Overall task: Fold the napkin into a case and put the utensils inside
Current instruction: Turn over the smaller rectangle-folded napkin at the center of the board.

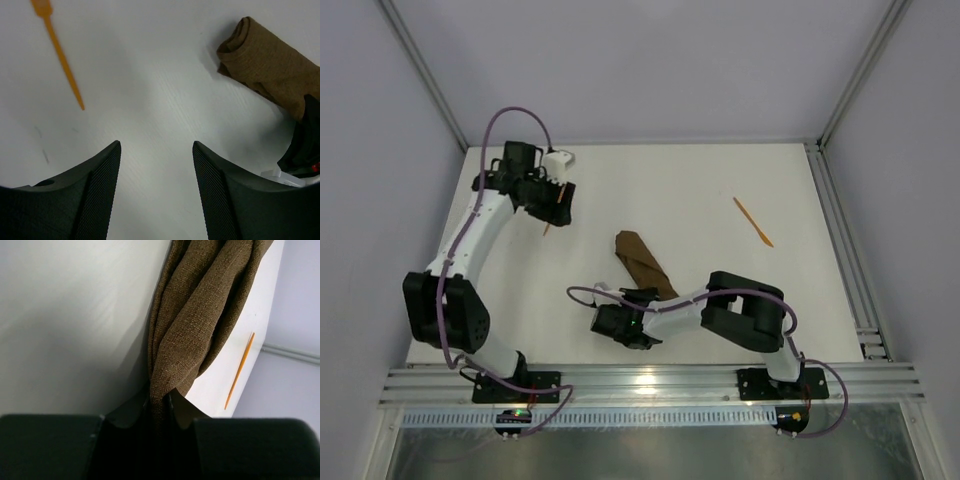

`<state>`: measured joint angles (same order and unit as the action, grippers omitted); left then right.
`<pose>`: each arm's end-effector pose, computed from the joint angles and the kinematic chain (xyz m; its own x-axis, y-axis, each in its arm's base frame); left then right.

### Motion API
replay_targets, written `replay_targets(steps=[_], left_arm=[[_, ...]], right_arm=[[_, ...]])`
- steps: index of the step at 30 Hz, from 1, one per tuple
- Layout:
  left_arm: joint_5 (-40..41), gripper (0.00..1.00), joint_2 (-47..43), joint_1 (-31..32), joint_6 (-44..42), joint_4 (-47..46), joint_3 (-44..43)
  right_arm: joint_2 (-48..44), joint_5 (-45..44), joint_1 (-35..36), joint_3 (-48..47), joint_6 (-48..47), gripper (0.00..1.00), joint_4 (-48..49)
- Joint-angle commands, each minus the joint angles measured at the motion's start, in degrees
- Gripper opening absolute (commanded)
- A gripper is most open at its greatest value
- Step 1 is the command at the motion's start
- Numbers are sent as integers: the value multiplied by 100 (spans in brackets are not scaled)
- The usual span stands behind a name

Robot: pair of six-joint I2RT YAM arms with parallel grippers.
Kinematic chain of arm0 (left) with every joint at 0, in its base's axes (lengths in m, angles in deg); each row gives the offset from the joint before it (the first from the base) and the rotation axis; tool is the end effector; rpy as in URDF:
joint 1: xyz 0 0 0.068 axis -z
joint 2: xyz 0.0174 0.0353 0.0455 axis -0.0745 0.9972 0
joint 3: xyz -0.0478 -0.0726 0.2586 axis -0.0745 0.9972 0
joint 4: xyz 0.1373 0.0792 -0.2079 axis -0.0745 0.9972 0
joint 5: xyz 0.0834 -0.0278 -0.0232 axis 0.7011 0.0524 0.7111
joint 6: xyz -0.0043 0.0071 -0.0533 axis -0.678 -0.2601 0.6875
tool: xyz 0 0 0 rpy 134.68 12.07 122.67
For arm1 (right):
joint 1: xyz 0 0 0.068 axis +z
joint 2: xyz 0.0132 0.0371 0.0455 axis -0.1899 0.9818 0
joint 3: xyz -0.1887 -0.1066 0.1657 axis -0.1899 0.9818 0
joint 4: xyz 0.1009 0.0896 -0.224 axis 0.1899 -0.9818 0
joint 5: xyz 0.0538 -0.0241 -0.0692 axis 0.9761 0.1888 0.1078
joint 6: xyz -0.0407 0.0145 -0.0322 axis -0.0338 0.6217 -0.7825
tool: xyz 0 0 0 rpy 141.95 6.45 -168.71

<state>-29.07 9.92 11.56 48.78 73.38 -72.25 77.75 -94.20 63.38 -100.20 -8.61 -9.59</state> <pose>0.3195 -0.0515 0.3181 -0.7360 0.3079 -0.6028 0.4595 0.8812 -0.1109 0.1262 0.3404 0.0981 -0.1794 -0.9634 -0.1990 -0.4980 0.2634 -0.8262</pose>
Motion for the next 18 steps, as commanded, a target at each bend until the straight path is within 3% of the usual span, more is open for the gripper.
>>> replay_targets(steps=[1,3,8,14,16,17,18], left_arm=[[-407,63,787,939,148,-148,-465],[-417,65,1062,1388,305,-534,-588],[-101,66,2220,1653,912,-852,-993],[259,71,2373,2013,1088,-1466,-818],[611,66,2477,2092,1071,-1433,-809],[673,58,2565,2092,1019,-1319,-852],[682,41,2714,2092,975,-1196,-861]], right_arm=[[-272,1471,187,786,-194,20,1103],[-440,1507,205,1102,-352,22,1386],[-318,1692,197,1201,-485,22,1634],[-177,1850,223,1121,-520,22,1572],[-150,1850,223,1104,-503,22,1555],[-133,1833,223,1086,-476,22,1528],[-124,1824,223,1043,-433,22,1502]])
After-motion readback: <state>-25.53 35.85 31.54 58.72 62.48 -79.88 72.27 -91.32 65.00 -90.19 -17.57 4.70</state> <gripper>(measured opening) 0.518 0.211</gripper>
